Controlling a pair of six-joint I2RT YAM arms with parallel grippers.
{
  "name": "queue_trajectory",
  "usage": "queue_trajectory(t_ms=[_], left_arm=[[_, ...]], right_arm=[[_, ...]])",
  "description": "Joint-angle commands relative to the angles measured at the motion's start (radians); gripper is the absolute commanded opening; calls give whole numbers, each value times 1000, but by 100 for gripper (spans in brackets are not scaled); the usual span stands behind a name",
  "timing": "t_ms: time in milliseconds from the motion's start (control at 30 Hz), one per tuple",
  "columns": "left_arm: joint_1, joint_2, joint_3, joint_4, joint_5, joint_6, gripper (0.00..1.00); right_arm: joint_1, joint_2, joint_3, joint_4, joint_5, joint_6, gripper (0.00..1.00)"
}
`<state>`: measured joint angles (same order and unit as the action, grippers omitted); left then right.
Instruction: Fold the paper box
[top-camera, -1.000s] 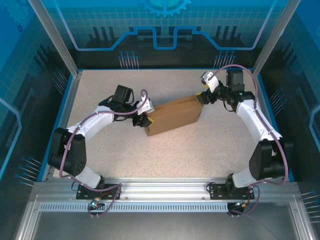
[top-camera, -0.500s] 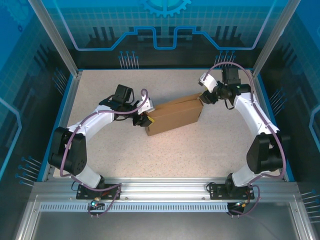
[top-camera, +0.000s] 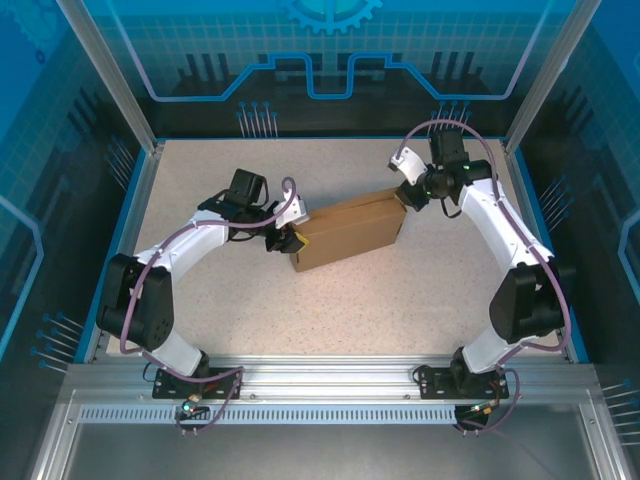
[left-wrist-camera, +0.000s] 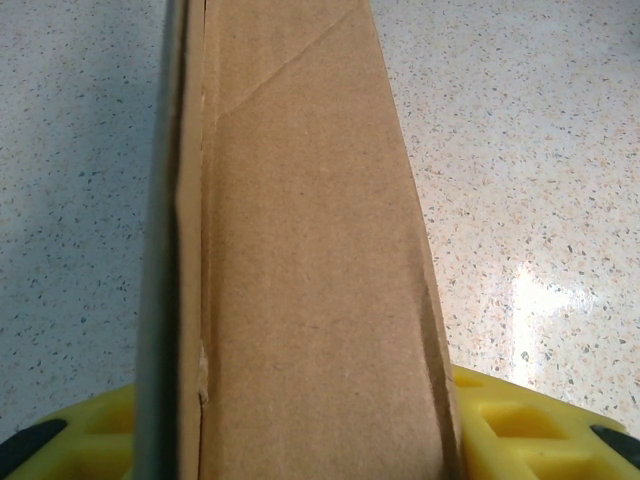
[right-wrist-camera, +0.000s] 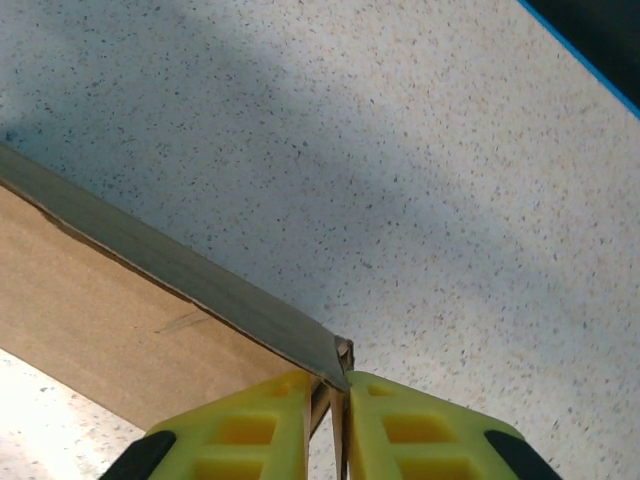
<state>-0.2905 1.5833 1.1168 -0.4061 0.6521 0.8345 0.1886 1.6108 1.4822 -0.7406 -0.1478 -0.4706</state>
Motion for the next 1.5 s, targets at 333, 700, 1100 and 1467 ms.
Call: queue_trajectory(t_ms=[333, 700, 1100, 1467], left_arm=[[7, 6, 23, 31, 21, -37, 46], [5, 9, 21, 35, 5, -42, 46], [5, 9, 20, 32, -5, -42, 46], [5, 10, 20, 26, -15, -38, 46]], right_arm=[[74, 53, 135, -184, 128, 329, 9], [77, 86, 168, -225, 151, 421, 9], [73, 51, 96, -163, 247, 328, 6], [71, -20, -45, -57, 250, 324, 4]])
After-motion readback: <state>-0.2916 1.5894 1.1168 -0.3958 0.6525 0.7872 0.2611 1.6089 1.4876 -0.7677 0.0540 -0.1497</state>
